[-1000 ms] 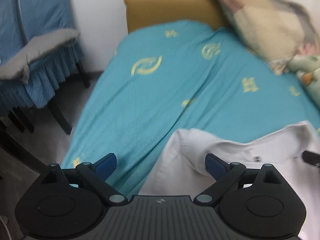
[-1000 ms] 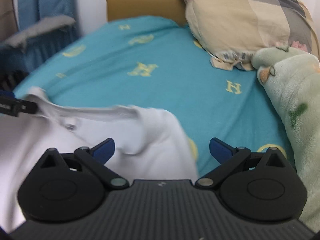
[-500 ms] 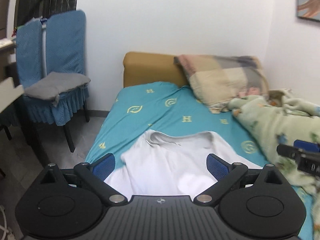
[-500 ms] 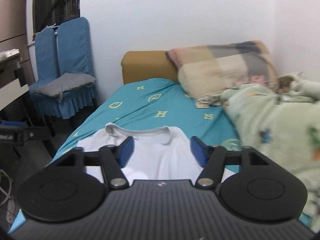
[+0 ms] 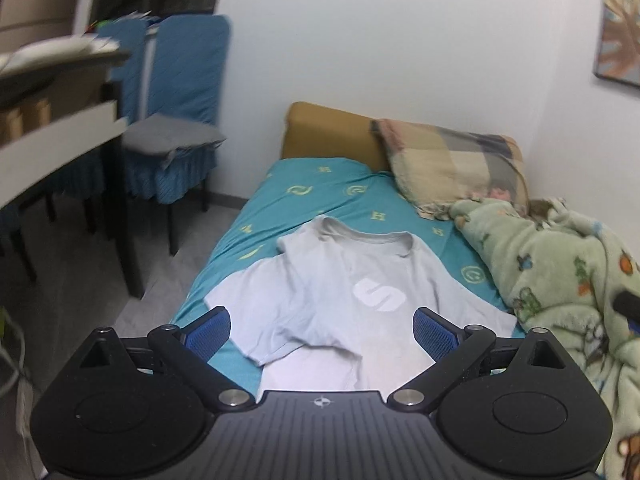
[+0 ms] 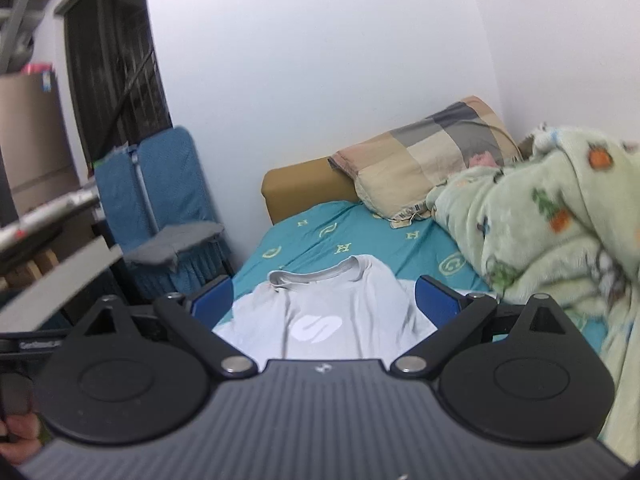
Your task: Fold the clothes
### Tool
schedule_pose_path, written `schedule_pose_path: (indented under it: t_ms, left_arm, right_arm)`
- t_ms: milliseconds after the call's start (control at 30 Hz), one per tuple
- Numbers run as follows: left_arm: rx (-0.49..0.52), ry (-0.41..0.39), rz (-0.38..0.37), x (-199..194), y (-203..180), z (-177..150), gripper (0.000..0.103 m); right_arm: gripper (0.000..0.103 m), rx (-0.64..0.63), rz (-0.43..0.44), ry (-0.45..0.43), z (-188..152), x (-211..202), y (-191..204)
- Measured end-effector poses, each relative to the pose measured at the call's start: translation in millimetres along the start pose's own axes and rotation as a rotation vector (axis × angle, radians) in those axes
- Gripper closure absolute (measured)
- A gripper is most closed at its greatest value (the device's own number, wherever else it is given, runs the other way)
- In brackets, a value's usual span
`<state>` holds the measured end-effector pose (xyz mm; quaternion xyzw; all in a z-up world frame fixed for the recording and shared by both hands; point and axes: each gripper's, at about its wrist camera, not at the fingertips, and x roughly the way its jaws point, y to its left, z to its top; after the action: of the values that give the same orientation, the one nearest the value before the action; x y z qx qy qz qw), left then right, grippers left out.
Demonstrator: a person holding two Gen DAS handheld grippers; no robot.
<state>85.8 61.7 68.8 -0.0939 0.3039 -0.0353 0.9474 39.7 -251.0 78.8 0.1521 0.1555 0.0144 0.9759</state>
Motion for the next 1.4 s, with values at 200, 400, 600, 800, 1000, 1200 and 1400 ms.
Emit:
schedule_pose_path:
  t_ms: [200,400,600,800,1000,1200,1400]
  left_arm:
    - [-0.146,0.023,0.058,52,37,-13,0.007]
    - [-0.306,0.041,0.085,122,82,-27,0.016]
    - [-0.327,0.025,0.114,198,111,-41,0.026]
    - [-0.422,0.039,0.119,262,140,-43,0.038]
    - [-0.312,0.049,0.129,295,151,-16,0.097]
    - [-0.169,-0.079,0.187,307,165,83,0.099]
    - [-0.022,-0.145,0.511,337,176,157,0.098]
  right_arm:
    - [0.004,-0.006,0.015,0.022,-46,0,-12]
    - [0.004,-0.028,0.006,0.061,-69,22,-21]
    - [0.004,-0.037,-0.009,0.096,-84,59,-27]
    - [0.004,-0.053,-0.076,0.152,-99,105,-41]
    - [0.004,-0.083,-0.125,0.194,-108,136,-43]
    - [0.004,-0.100,-0.160,0.199,-106,146,-43]
    - [0.004,-0.159,-0.155,0.243,-115,166,-32]
